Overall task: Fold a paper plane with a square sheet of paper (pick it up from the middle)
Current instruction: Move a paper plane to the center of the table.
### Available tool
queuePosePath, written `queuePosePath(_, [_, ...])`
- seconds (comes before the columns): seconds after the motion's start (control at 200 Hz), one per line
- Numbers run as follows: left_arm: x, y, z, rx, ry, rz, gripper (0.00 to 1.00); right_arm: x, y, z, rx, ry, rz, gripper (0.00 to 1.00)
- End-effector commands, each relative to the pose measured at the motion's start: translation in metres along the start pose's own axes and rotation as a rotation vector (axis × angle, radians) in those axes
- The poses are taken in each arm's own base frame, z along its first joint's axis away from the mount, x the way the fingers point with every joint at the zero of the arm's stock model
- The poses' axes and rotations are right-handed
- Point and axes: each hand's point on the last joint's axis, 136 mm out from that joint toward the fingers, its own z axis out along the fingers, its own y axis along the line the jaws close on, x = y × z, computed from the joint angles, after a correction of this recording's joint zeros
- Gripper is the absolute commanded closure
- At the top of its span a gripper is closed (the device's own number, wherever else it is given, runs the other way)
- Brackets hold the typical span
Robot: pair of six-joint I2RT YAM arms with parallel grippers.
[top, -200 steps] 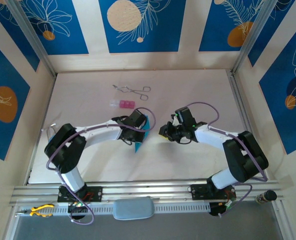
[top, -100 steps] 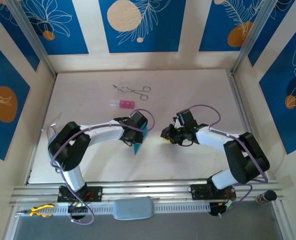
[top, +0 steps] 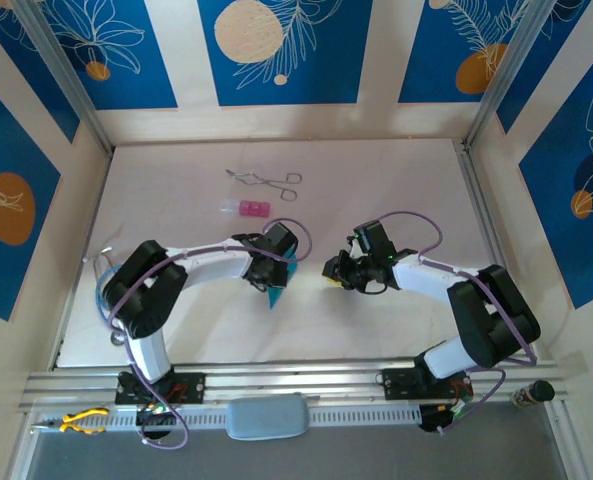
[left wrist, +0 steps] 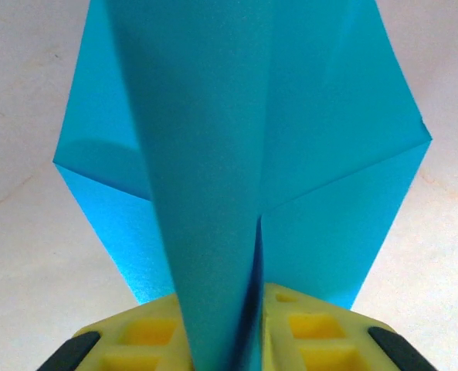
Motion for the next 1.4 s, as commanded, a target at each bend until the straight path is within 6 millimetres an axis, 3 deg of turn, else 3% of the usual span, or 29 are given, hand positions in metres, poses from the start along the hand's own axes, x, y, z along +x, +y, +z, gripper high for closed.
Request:
queuePosePath(0.0, [0.012, 0.004, 0.01, -0.049, 0.05, -0.009, 0.77, 0.002, -0.002, -0.002, -0.002, 0.009, 0.01, 0.76])
queuePosePath(0.425, [0.025, -0.007, 0.026, -0.207, 0.076, -0.038, 0.63, -0.008, -0.012, -0.028, -0.024, -0.04, 0.006, 0.76])
queuePosePath(0.755, [0.022, -0.006, 0.025, -0.279, 0.018, -0.217, 0.58, -0.015, -0.019, -0.049, -0.057, -0.061, 0.004, 0.75])
queuePosePath(1.396, [-0.028, -0.029, -0.042, -0.204, -0.14, -0.168, 0.44, -0.037, -0.012, -0.088, -0.026, -0.164, -0.068, 0.74])
